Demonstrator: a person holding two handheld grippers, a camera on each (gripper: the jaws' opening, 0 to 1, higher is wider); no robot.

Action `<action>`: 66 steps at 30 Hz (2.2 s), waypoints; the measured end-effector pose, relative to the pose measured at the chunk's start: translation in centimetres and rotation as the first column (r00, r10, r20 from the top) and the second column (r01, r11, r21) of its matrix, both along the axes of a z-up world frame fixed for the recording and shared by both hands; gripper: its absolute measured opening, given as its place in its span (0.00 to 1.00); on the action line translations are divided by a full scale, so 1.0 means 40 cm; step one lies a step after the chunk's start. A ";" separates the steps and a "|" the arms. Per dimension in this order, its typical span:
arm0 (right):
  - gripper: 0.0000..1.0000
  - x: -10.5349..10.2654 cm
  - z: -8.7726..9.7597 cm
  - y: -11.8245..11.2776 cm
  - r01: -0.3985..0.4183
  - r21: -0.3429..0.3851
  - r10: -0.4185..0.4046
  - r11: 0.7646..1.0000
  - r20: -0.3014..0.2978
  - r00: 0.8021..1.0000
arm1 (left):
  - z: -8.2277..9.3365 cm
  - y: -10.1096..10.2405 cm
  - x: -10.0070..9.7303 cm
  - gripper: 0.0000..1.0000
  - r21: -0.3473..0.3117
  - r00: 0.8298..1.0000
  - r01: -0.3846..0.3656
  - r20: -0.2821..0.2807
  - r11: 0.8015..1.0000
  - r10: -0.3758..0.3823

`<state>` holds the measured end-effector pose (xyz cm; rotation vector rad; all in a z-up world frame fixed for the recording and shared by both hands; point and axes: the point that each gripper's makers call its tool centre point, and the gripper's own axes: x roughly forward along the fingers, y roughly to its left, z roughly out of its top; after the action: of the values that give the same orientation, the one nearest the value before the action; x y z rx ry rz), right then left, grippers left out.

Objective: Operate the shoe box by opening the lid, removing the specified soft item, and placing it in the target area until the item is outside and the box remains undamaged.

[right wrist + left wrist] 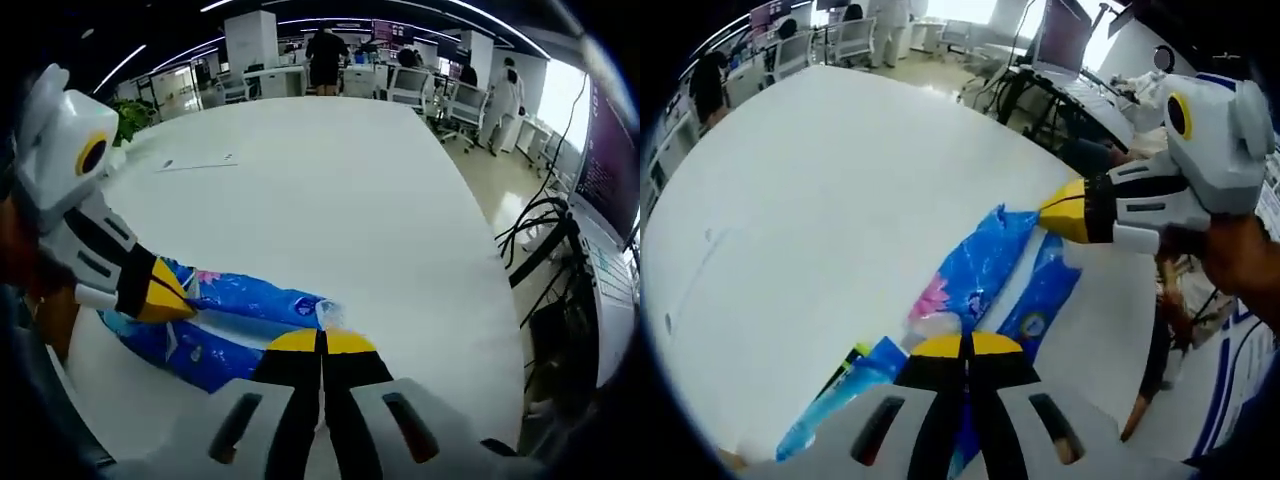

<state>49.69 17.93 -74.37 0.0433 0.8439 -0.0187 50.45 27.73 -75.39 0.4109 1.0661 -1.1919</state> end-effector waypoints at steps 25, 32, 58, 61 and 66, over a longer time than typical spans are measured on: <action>0.18 0.002 -0.008 0.015 -0.012 -0.007 0.012 1.000 0.038 0.999 | 0.009 0.005 -0.001 0.30 -0.029 0.998 0.007 0.068 1.000 -0.005; 0.22 -0.016 0.006 0.029 -0.014 -0.016 0.015 1.000 0.048 0.999 | 0.040 0.017 0.015 0.46 -0.083 0.993 -0.001 0.119 0.997 0.010; 0.37 -0.110 0.133 0.112 0.038 -0.010 -0.036 0.999 0.149 0.988 | 0.249 0.171 -0.008 0.52 -0.264 0.980 0.028 0.199 0.964 0.026; 0.38 -0.122 0.150 0.145 0.036 -0.014 -0.033 0.999 0.159 0.987 | 0.261 0.206 -0.018 0.53 -0.271 0.979 0.023 0.202 0.962 0.033; 0.42 -0.122 0.176 0.186 0.029 -0.018 -0.026 0.999 0.172 0.985 | 0.273 0.286 -0.032 0.55 -0.266 0.976 0.020 0.214 0.964 0.039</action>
<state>44.82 25.39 -67.32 0.0368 0.6700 -0.0487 49.16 39.17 -64.45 0.3163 0.7059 -1.2315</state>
